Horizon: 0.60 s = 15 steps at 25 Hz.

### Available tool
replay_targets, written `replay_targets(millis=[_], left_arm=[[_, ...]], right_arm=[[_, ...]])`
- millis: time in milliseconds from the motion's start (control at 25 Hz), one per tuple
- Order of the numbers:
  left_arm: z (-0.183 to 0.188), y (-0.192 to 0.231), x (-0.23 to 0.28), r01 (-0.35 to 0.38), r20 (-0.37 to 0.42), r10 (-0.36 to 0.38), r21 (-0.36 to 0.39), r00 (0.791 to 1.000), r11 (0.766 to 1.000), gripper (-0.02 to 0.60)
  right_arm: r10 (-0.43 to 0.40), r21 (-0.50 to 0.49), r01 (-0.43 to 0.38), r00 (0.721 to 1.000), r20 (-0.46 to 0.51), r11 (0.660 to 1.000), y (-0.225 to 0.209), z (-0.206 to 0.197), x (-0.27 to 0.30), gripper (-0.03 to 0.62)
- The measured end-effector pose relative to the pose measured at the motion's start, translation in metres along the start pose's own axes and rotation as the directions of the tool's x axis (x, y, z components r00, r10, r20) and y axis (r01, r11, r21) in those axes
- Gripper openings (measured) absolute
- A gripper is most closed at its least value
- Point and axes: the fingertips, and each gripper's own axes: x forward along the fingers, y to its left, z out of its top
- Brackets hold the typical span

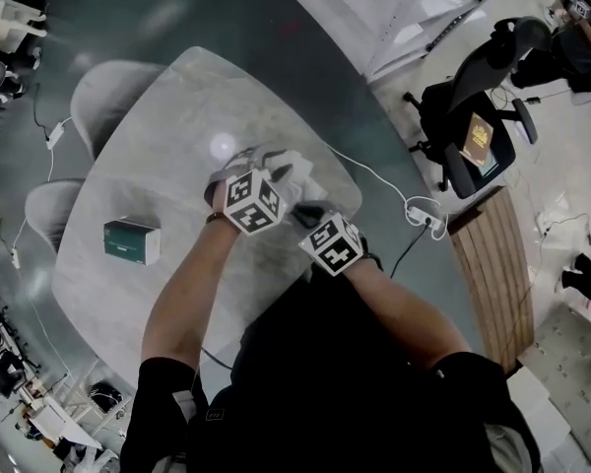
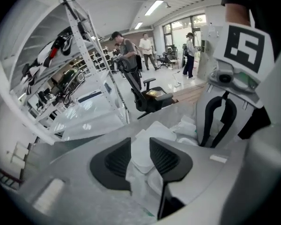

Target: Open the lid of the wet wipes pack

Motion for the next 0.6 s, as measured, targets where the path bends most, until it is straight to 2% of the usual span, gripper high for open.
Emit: replay_targets(millis=[120, 240, 440, 520, 600], left_arm=[[-0.005, -0.001, -0.025, -0.038, 0.020, 0.040, -0.086, 0.999, 0.996, 0.134], [-0.018, -0.006, -0.059, -0.081, 0.058, 0.094, -0.194, 0.994, 0.978, 0.133], [-0.039, -0.020, -0.116, -0.115, 0.159, 0.193, -0.406, 0.968, 0.907, 0.114], [-0.043, -0.030, -0.138, -0.128, 0.188, 0.236, -0.456, 0.953, 0.881, 0.106], [-0.046, -0.044, -0.158, -0.132, 0.207, 0.259, -0.481, 0.944, 0.867, 0.103]], right_arm=[[0.002, 0.011, -0.001, 1.000, -0.012, 1.000, 0.000, -0.001, -0.002, 0.058], [-0.014, 0.025, 0.015, 1.000, -0.021, 1.000, 0.004, -0.003, -0.004, 0.057], [-0.073, 0.033, 0.073, 0.997, 0.011, 0.997, 0.017, 0.002, -0.024, 0.057], [-0.094, 0.043, 0.092, 0.994, 0.051, 0.995, 0.026, 0.005, -0.041, 0.057], [-0.113, 0.069, 0.106, 0.989, 0.092, 0.992, 0.039, 0.005, -0.060, 0.057]])
